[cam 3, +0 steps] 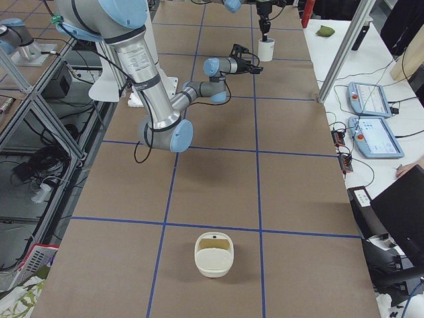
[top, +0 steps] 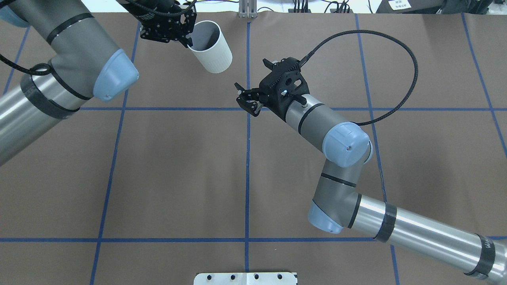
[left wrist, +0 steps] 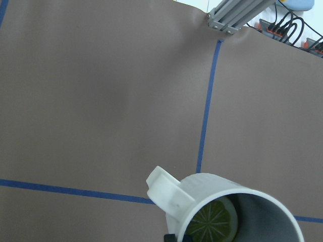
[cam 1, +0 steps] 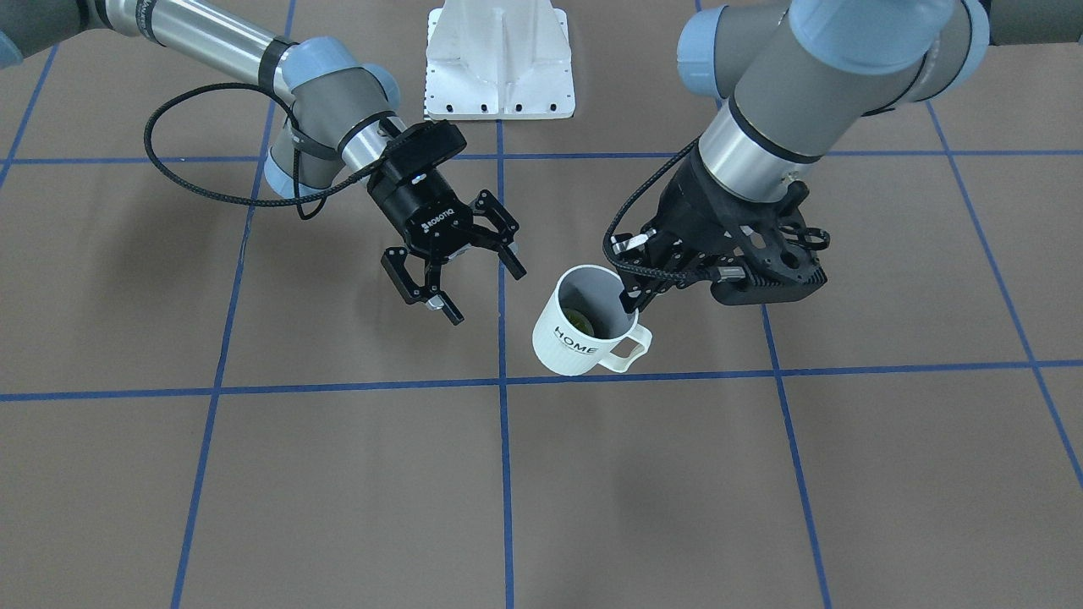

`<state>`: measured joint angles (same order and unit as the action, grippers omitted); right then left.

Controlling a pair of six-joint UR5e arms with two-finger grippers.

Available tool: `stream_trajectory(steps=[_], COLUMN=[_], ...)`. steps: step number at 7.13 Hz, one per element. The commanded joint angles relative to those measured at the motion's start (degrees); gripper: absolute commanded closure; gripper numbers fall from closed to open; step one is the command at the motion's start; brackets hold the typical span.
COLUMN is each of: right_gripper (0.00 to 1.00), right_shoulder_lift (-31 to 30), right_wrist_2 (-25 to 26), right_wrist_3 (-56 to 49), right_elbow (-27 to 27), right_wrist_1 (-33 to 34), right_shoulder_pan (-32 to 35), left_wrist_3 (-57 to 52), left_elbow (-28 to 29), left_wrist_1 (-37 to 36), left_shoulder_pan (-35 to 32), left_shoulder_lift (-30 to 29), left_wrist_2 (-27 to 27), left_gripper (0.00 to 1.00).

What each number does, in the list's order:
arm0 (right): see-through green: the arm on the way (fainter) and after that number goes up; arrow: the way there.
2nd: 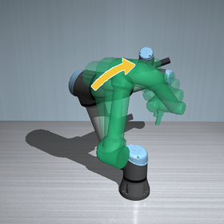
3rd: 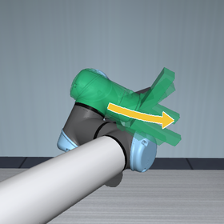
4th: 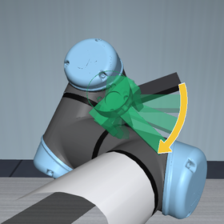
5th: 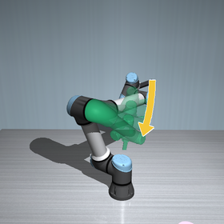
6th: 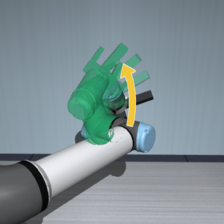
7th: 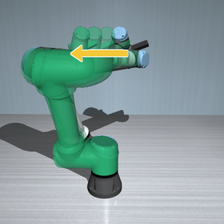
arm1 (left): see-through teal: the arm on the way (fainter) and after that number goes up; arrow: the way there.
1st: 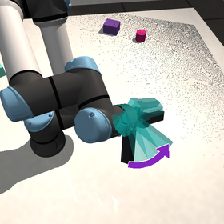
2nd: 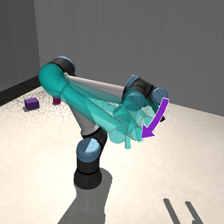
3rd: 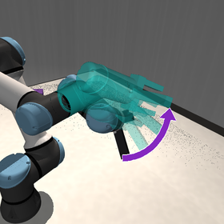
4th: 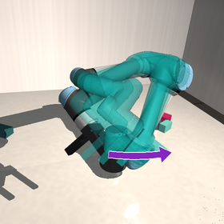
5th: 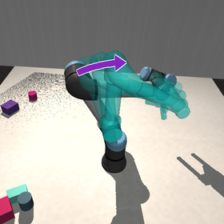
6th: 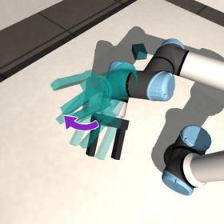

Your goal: Left arm hands cup to right arm to dump lemon

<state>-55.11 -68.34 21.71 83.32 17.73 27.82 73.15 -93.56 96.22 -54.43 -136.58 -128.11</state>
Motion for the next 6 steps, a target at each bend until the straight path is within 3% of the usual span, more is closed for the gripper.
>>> stream_trajectory(steps=[1, 6], right_gripper=[0.03, 0.03], right_shoulder_lift=[0.79, 1.32], right_wrist_2=[0.05, -0.04], right_wrist_3=[-0.09, -0.35], right_elbow=[-0.35, 0.00], right_wrist_1=[-1.03, -0.77], right_shoulder_pan=[-0.14, -0.40], left_wrist_3=[2.51, 3.14], left_elbow=[-0.13, -0.13], left_wrist_1=[-0.07, -0.07], left_shoulder_pan=[1.77, 3.27], left_shoulder_lift=[-1.32, -1.59], left_wrist_2=[0.14, 0.41], left_gripper=[1.00, 1.00])
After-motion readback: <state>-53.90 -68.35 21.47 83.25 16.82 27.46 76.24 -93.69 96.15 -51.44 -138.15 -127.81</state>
